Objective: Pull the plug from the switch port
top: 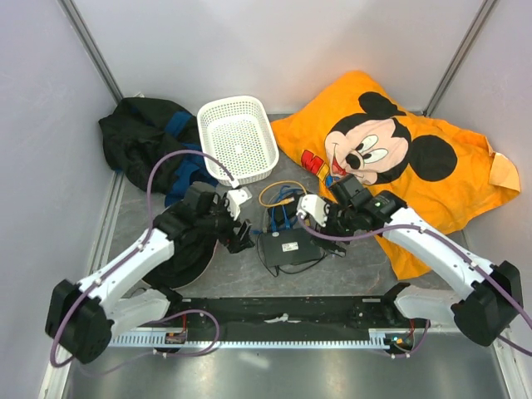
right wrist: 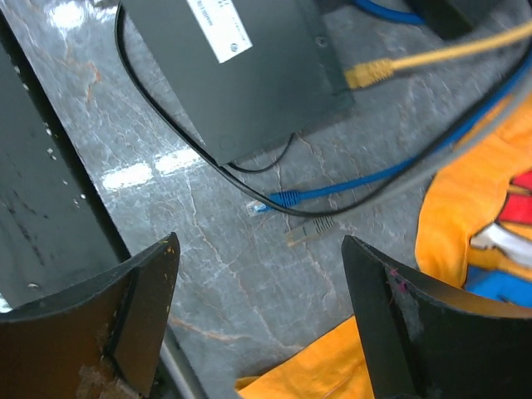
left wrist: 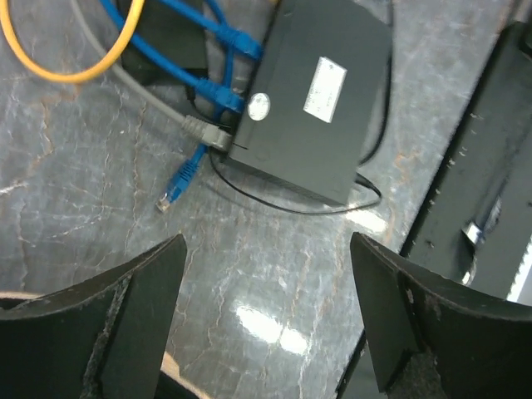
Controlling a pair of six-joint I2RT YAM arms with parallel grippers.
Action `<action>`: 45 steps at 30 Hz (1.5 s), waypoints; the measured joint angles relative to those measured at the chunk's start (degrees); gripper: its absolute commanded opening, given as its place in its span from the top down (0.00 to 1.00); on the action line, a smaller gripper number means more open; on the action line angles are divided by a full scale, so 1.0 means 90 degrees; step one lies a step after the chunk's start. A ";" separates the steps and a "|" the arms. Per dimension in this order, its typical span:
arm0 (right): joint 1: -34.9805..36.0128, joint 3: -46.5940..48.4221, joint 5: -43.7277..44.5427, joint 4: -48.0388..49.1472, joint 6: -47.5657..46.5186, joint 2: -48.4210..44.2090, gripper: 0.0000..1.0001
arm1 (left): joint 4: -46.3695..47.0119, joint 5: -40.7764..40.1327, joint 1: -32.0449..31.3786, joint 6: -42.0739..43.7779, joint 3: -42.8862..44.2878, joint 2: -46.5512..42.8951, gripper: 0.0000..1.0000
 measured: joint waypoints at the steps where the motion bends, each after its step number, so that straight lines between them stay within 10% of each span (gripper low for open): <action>1: 0.0131 -0.0066 0.0068 0.0068 -0.0085 0.0036 0.09 | 0.0100 -0.0083 -0.0005 -0.0148 0.0012 0.0202 0.12; 14: 0.0794 -0.0481 0.0702 0.1974 -0.0107 0.1275 0.02 | 0.1071 -0.0126 0.0253 -0.2586 0.0049 0.1630 0.15; 27: 0.1039 -0.0425 0.1243 0.2914 0.0117 0.1841 0.02 | -0.1134 -0.1727 0.3099 -0.3094 0.1654 0.2016 0.20; 35: 0.0984 -0.0393 0.1583 0.2878 0.0287 0.1836 0.02 | -0.0005 -0.0539 0.2144 -0.2412 0.1659 0.0988 0.18; 45: 0.1078 -0.0209 0.1443 0.1897 -0.0379 0.1343 0.02 | 0.1134 0.0141 0.1183 -0.2824 0.1265 0.2509 0.26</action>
